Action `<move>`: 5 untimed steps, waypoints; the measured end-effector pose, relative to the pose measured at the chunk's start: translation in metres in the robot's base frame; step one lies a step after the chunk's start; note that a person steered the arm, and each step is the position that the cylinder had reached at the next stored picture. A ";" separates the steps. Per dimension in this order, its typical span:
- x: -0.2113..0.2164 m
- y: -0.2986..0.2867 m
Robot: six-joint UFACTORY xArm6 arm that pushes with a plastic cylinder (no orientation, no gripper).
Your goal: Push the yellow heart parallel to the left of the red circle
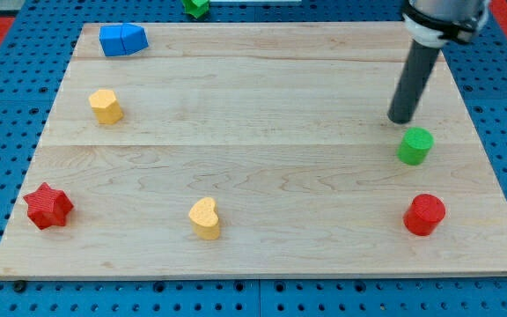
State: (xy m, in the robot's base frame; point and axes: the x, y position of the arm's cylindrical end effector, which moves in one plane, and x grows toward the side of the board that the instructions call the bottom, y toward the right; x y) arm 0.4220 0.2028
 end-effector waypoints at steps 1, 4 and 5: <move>0.060 0.011; 0.097 0.042; 0.089 0.034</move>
State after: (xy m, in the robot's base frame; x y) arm 0.5112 0.2369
